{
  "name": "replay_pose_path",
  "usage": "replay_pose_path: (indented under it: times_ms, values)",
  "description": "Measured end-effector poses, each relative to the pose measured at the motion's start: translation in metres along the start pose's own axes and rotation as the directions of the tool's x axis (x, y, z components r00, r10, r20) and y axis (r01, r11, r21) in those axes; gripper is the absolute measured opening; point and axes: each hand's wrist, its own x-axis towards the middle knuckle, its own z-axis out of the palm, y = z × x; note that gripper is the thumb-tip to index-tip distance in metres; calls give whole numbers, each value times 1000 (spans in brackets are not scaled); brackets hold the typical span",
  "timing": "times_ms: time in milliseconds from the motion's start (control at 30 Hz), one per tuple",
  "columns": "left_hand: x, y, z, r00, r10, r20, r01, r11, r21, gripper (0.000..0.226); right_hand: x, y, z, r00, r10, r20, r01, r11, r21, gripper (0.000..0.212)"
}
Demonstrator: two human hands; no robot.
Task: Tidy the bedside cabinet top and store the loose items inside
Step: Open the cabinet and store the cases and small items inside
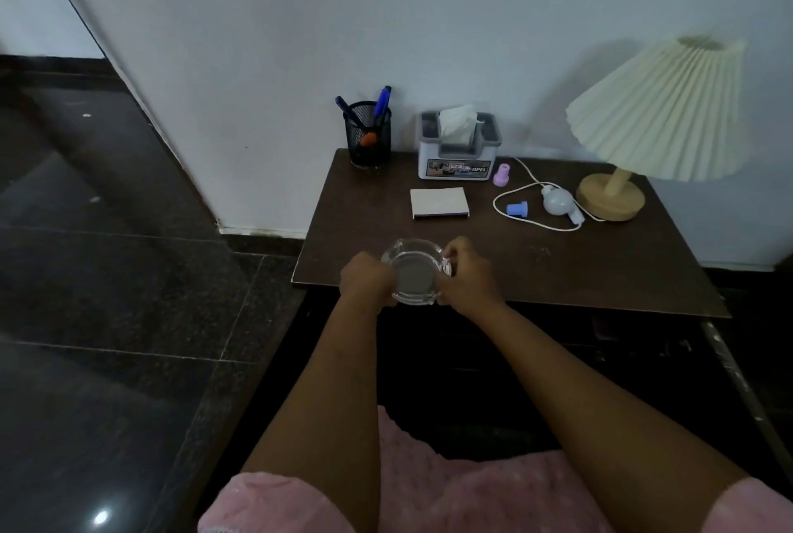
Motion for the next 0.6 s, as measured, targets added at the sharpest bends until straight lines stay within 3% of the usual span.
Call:
replay_pose_path:
  times_ms: [100, 167, 300, 400, 600]
  values:
    - [-12, 1, -7, 988, -42, 146, 22, 990, 140, 30, -18, 4, -11, 997, 20, 76, -27, 996, 90, 31]
    - [-22, 2, -14, 970, -94, 225, 76, 993, 87, 14, -25, 6, -16, 990, 6, 144, -13, 999, 46, 34]
    - [-39, -11, -20, 867, -268, 421, 244, 963, 111, 25, -36, 11, -22, 957, 34, 287, -47, 998, 39, 32]
    - [-39, -27, -18, 869, -283, 406, 233, 958, 170, 13, -43, 20, -15, 904, 155, 399, -184, 982, 35, 32]
    - [-19, -48, -8, 866, -344, 363, 297, 938, 179, 33, -40, 37, 18, 841, 278, 465, -348, 935, 70, 20]
